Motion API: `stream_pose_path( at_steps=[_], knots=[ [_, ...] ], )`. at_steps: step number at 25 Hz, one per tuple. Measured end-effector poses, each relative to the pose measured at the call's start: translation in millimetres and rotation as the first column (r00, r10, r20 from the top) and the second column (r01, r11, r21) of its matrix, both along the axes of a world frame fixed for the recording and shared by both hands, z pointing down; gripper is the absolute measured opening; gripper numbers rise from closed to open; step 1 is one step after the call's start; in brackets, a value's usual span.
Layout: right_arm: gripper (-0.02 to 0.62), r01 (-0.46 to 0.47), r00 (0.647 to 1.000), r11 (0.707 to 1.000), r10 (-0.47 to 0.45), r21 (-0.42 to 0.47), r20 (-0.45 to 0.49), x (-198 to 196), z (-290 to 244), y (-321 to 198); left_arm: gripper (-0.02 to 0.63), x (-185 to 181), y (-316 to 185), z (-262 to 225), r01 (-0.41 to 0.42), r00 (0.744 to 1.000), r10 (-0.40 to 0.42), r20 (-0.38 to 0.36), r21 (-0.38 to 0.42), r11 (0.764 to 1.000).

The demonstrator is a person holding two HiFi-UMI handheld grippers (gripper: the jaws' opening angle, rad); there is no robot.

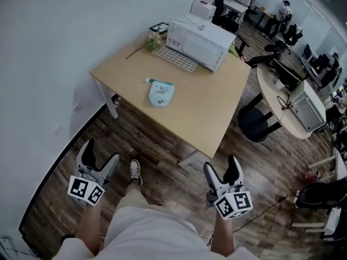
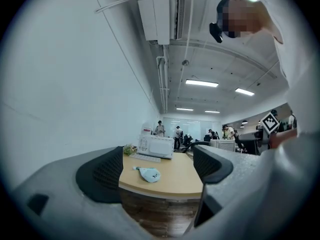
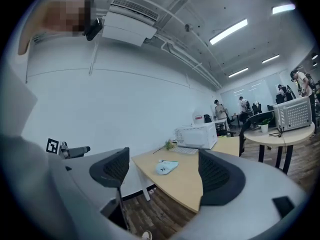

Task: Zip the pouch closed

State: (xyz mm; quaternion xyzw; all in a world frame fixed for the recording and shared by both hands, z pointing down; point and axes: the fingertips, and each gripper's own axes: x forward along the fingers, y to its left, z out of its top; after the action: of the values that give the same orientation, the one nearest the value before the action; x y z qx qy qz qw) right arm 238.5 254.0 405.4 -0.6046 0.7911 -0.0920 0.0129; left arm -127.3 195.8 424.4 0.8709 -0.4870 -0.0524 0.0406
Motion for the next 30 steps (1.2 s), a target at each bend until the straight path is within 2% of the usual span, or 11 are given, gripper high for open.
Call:
stream_pose_path(
  at_steps=[5, 10, 16, 19, 22, 26, 30],
  knots=[
    [0.413, -0.019, 1.000, 0.999, 0.018, -0.042, -0.020, -16.6, 11.0, -80.1, 0.436, 3.9, -92.6, 24.2, -0.061, 0.998, 0.060, -0.032, -0.034, 0.998],
    [0.413, -0.018, 0.998, 0.998, 0.014, -0.067, -0.065, -49.5, -0.9, -186.3, 0.436, -14.5, -202.0, 20.5, -0.111, 0.993, 0.110, -0.042, -0.027, 0.993],
    [0.413, -0.048, 0.992, 0.993, 0.036, -0.106, -0.121, -84.7, -13.2, -267.1, 0.436, -19.9, -293.4, 41.8, -0.216, 0.975, 0.210, -0.076, -0.088, 0.972],
    [0.413, -0.075, 0.990, 0.991, 0.060, -0.111, -0.131, -87.4, -15.0, -286.1, 0.436, -9.4, -323.4, 54.4, -0.262, 0.964, 0.254, -0.078, -0.115, 0.958],
    [0.413, -0.106, 0.991, 0.986, 0.093, -0.128, -0.099, -82.0, -8.9, -299.1, 0.436, 9.6, -340.4, 63.7, -0.322, 0.947, 0.315, -0.067, -0.145, 0.936],
    [0.413, -0.100, 0.993, 0.984, 0.089, -0.146, -0.082, -77.2, 0.6, -320.7, 0.436, 38.1, -358.1, 78.8, -0.376, 0.926, 0.374, -0.048, -0.181, 0.909],
    [0.413, -0.059, 0.997, 0.988, 0.051, -0.145, -0.061, -73.3, 7.2, -350.5, 0.434, 54.4, -379.6, 103.8, -0.366, 0.926, 0.378, 0.015, -0.211, 0.906]
  ],
)
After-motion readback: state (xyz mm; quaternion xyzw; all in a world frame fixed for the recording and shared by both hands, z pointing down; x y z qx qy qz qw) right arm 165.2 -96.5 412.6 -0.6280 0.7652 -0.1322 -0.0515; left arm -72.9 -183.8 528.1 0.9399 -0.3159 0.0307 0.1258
